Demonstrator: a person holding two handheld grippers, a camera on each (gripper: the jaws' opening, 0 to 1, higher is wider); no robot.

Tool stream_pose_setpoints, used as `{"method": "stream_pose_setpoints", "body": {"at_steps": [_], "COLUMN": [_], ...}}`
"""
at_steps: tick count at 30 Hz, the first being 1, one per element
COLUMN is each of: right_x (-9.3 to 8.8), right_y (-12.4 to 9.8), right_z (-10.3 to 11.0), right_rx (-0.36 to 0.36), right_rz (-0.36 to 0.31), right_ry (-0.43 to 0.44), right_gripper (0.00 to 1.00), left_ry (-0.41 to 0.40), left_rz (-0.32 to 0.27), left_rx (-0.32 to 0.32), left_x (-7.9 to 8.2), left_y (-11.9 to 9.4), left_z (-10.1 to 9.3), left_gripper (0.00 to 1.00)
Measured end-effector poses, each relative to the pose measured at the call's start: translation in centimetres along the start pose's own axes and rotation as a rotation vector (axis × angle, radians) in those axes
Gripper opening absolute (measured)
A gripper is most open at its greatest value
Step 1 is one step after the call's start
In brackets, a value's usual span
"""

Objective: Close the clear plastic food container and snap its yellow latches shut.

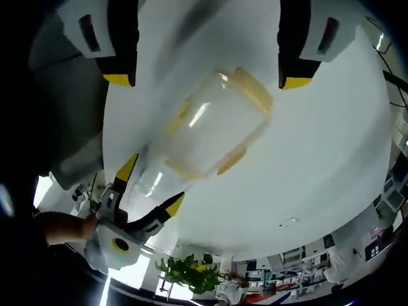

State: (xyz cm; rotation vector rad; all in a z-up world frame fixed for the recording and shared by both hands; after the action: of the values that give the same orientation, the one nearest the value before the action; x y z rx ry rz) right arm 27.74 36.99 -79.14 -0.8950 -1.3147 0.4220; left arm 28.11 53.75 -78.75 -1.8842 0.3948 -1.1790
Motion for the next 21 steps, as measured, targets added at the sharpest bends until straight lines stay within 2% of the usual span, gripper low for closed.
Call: {"method": "stream_pose_setpoints", "body": {"at_steps": [7,12,17,21], "right_x": [0.3,0.5,0.4,0.0], "right_y": [0.5,0.9,1.3,1.8], "right_z": [-0.3,-0.5,-1.0,-1.3], "right_rx": [0.002,0.005,0.005,0.015], "right_rz": [0.022,0.043,0.091,0.144], "right_ry": [-0.020,-0.037,-0.068,-0.076], "right_gripper": [0.60,0.60,0.58,0.58], "left_ry": [0.047,0.093,0.166,0.186], "left_rz": [0.036,0.077,0.136,0.170], "left_rx": [-0.021,-0.018,-0.018,-0.022], "left_x": [0.2,-0.2,-0.6,-0.5], "left_y": [0.5,0.7,1.0,1.4], "left_z": [0.3,1.1,2.0,2.8], "left_gripper": [0.86,0.85,0.83,0.82]}}
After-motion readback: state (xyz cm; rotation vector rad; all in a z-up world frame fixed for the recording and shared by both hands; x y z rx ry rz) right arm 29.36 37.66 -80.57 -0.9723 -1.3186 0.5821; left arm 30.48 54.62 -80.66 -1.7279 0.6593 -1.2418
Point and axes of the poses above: the point that each gripper's makers call its tool centre point, and the gripper's own axes: y roughly forward along the fingers, z roughly to its left, x roughly out of its top, the point moved 2 cm from there along -y, roughly backward along the fingers, and after that the axes turned 3 degrees about -x, right-handed, at the moved point
